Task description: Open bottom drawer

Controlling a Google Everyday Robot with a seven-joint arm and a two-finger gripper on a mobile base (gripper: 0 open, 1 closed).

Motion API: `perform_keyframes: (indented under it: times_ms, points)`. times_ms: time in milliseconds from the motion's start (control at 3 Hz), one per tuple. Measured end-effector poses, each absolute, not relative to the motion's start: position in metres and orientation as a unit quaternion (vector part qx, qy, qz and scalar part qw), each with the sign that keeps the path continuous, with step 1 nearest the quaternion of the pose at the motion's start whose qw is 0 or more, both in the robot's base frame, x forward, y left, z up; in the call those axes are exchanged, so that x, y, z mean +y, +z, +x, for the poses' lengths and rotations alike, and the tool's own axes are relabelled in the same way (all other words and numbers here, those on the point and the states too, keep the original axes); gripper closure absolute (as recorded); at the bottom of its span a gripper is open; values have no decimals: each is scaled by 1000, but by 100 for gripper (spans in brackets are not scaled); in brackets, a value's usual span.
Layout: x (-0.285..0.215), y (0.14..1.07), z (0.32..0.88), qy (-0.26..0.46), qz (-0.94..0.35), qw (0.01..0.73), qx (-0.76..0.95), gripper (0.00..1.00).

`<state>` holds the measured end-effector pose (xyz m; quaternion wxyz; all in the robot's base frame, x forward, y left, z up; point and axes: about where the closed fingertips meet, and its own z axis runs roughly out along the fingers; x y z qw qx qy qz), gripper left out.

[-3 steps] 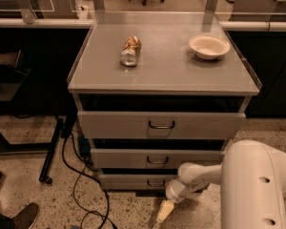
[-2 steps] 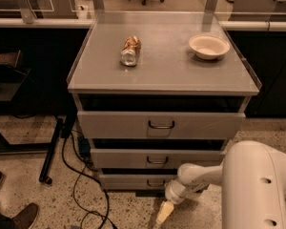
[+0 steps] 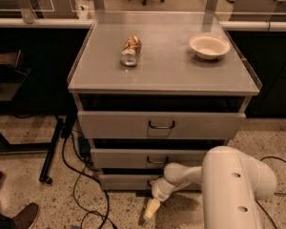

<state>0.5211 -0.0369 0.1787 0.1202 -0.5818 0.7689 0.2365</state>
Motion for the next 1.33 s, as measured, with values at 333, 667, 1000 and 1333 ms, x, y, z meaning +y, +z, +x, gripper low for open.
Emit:
perform_keyframes:
  times_ms: [333,667,1000,1333]
  points:
    - [-39,175,518,236,-585,116,768,0]
    - [-38,166,505,248,-589,97,763,0]
    - [-38,168,505,248,-589,97,763,0]
    - [-42,168,473,268,-597,71,753,0]
